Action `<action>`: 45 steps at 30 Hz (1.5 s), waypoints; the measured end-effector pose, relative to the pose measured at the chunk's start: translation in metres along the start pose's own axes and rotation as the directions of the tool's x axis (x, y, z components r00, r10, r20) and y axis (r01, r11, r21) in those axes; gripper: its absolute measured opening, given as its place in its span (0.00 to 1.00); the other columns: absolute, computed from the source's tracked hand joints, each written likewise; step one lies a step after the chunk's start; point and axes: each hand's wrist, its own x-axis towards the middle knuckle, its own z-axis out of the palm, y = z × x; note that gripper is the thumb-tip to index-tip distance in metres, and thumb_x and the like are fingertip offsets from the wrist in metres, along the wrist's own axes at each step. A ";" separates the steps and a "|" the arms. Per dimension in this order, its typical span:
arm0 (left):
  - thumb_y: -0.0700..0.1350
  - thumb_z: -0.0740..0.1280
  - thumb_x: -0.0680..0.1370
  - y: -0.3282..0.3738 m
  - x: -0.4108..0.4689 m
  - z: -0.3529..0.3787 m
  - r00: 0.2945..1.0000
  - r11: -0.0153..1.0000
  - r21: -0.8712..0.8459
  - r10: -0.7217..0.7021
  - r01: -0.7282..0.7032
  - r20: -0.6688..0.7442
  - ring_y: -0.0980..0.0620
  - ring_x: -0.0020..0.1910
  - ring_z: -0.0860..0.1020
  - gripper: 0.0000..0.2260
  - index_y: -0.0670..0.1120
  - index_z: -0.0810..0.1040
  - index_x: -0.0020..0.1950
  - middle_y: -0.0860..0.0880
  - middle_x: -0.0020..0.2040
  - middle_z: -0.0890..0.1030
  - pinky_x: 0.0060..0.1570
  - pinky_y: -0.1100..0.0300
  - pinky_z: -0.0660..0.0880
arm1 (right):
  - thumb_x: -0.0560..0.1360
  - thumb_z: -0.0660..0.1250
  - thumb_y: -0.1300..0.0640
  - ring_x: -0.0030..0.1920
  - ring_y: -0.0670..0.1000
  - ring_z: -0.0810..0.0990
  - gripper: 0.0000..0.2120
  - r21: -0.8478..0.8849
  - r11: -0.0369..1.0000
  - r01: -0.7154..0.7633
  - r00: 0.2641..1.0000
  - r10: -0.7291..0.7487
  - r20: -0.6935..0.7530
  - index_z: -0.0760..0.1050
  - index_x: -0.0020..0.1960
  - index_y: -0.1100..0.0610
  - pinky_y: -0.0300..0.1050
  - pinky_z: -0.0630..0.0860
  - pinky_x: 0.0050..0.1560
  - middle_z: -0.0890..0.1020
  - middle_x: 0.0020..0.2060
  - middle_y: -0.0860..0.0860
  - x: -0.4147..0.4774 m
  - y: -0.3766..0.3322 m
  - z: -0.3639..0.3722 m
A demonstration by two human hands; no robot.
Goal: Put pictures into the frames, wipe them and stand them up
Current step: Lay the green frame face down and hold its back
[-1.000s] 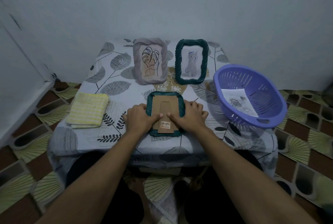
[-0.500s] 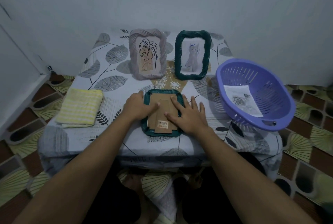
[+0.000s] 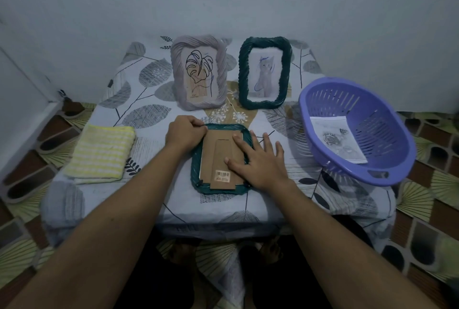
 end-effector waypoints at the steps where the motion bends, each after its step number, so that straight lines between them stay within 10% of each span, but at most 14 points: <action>1: 0.47 0.74 0.73 0.001 0.001 0.001 1.000 1.000 -0.003 -0.015 0.015 -0.018 0.50 0.51 0.81 0.04 0.54 0.82 0.39 0.53 0.44 0.84 0.59 0.52 0.77 | 0.74 0.48 0.24 0.80 0.57 0.41 0.37 0.002 1.000 -0.002 1.000 0.002 0.000 0.44 0.79 0.33 0.64 0.38 0.76 0.46 0.81 0.49 0.000 0.000 0.000; 12: 0.54 0.70 0.77 0.009 -0.005 0.015 0.980 0.995 0.075 -0.044 0.060 -0.196 0.45 0.50 0.81 0.09 0.52 0.82 0.40 0.50 0.46 0.85 0.57 0.50 0.75 | 0.74 0.47 0.23 0.80 0.57 0.41 0.37 -0.002 1.000 -0.001 1.000 0.001 -0.006 0.44 0.79 0.33 0.64 0.39 0.76 0.47 0.81 0.49 -0.001 0.000 0.001; 18: 0.57 0.69 0.77 -0.009 -0.003 0.005 0.997 0.997 0.009 0.078 -0.078 0.011 0.47 0.54 0.80 0.09 0.53 0.81 0.49 0.52 0.47 0.82 0.59 0.50 0.76 | 0.73 0.48 0.23 0.80 0.57 0.41 0.37 0.006 1.000 -0.008 1.000 0.008 -0.004 0.45 0.78 0.33 0.64 0.39 0.76 0.47 0.81 0.49 -0.001 -0.001 0.000; 22: 0.67 0.63 0.75 -0.036 -0.018 -0.001 0.958 0.957 0.122 0.242 -0.261 0.153 0.44 0.67 0.72 0.33 0.48 0.69 0.74 0.46 0.67 0.75 0.68 0.44 0.68 | 0.74 0.48 0.23 0.80 0.57 0.41 0.37 0.003 1.000 -0.008 1.000 0.008 -0.002 0.45 0.79 0.33 0.64 0.39 0.76 0.47 0.81 0.49 -0.002 -0.002 -0.002; 26: 0.73 0.53 0.75 -0.051 -0.050 -0.010 0.891 0.860 0.244 0.405 -0.448 0.207 0.45 0.69 0.69 0.36 0.53 0.62 0.76 0.49 0.71 0.71 0.68 0.41 0.65 | 0.73 0.49 0.23 0.80 0.56 0.41 0.37 0.023 1.000 -0.014 1.000 0.014 -0.008 0.46 0.79 0.33 0.63 0.38 0.76 0.47 0.81 0.48 -0.002 -0.002 -0.002; 32: 0.81 0.37 0.66 -0.054 -0.066 -0.006 0.924 0.787 0.500 0.231 -0.362 0.306 0.49 0.80 0.43 0.52 0.49 0.41 0.82 0.49 0.82 0.44 0.77 0.42 0.39 | 0.74 0.50 0.24 0.80 0.56 0.41 0.36 0.041 0.999 -0.016 1.000 0.016 0.006 0.47 0.78 0.33 0.63 0.38 0.76 0.47 0.81 0.49 -0.002 -0.003 -0.005; 45: 0.81 0.43 0.68 -0.058 -0.068 0.001 0.930 0.770 0.522 0.296 -0.367 0.217 0.50 0.81 0.46 0.51 0.50 0.45 0.82 0.49 0.82 0.48 0.77 0.42 0.41 | 0.77 0.56 0.39 0.78 0.55 0.54 0.27 0.292 0.950 -0.110 0.990 0.130 -0.050 0.58 0.76 0.37 0.60 0.46 0.75 0.64 0.76 0.50 0.005 -0.009 -0.016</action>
